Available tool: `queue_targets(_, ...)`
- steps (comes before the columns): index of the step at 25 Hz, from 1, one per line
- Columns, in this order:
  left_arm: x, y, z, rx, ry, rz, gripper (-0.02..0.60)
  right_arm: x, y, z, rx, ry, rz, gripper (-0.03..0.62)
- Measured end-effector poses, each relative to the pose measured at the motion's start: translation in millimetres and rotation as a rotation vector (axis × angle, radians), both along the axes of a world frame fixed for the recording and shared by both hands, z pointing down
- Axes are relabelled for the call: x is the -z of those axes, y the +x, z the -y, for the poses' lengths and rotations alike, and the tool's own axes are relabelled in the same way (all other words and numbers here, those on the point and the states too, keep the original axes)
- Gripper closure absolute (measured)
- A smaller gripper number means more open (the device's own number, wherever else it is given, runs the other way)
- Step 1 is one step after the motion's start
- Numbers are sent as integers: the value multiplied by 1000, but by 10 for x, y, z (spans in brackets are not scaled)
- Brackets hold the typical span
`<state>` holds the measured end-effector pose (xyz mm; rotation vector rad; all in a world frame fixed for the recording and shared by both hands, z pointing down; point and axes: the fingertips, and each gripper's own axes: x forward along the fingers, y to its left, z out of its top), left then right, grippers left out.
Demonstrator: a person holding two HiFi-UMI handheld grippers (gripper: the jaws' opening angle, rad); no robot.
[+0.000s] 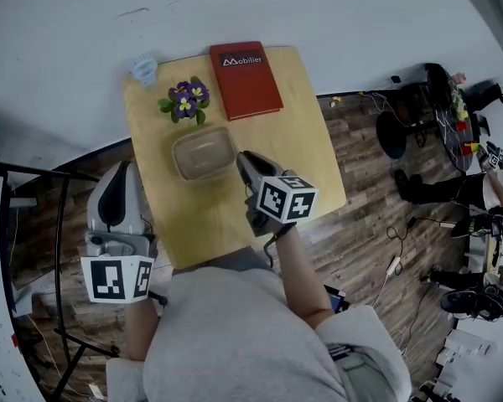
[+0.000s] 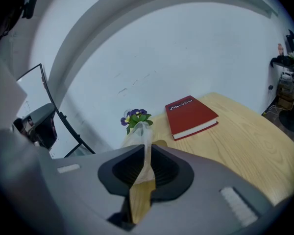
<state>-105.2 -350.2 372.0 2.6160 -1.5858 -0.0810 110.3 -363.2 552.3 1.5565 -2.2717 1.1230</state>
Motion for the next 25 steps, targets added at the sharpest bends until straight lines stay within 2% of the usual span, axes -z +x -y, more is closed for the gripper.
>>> queue_targets(25,305,-186,-465,-44,77,-7,577,856,-193,-363,-21,274,-209,553)
